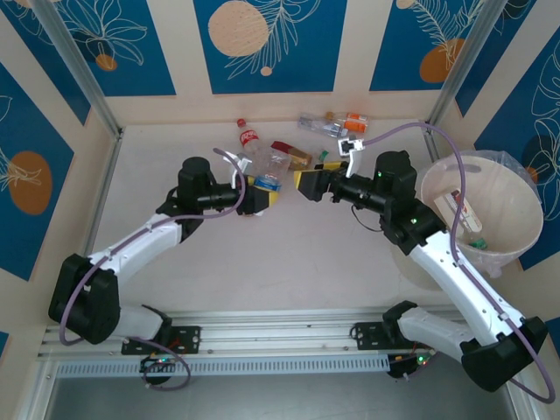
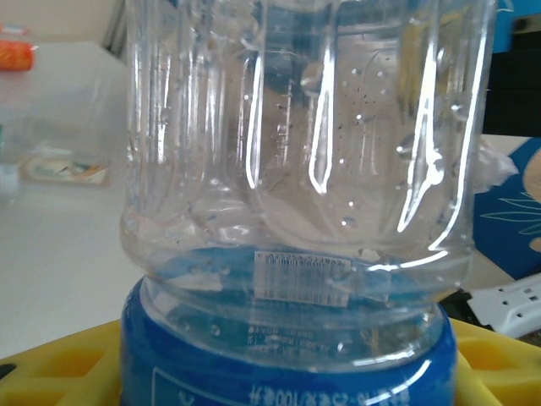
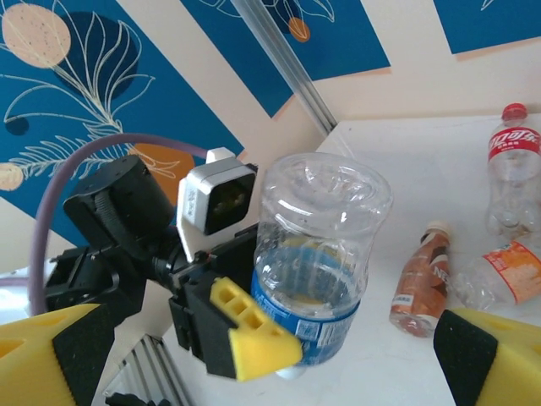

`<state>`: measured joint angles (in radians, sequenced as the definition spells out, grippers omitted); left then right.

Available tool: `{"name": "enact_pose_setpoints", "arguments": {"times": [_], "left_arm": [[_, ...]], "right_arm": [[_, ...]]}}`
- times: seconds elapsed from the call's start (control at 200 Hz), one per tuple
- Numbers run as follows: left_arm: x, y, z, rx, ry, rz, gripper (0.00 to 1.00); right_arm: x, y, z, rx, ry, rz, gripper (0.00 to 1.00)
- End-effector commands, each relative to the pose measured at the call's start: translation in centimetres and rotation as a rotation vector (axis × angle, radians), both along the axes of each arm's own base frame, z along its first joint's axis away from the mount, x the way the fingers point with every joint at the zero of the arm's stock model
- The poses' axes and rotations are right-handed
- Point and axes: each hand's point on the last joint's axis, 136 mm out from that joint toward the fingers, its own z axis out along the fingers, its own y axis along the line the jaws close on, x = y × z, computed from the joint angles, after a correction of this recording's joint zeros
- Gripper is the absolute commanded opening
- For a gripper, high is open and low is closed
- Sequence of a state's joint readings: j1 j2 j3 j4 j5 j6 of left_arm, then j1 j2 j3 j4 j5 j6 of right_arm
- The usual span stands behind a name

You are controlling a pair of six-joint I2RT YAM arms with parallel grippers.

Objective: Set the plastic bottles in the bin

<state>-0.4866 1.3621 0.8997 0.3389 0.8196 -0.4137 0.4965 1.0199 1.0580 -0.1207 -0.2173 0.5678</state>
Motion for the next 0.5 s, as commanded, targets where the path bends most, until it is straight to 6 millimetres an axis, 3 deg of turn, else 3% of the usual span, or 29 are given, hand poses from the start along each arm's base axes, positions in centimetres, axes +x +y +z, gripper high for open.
{"name": "enact_pose_setpoints", "arguments": {"times": [0.0, 0.335, 0.495], "left_arm": [[-2.0, -1.1, 4.5, -0.074, -0.125, -0.089, 0.0], [-4.3, -4.1, 6.4, -0.086, -0.186, -0.169, 0.0], [-4.8, -5.2, 6.4, -0.08, -0.182, -0.206, 0.0]], "right_arm": [[0.0, 0.5, 2.0, 0.078, -0.028, 0.014, 0.99], [0.6, 1.6, 1.1, 0.061, 0.01, 0.057, 1.0], [0.5, 2.3, 1.1, 0.069, 0.004, 0.097, 1.0]]}}
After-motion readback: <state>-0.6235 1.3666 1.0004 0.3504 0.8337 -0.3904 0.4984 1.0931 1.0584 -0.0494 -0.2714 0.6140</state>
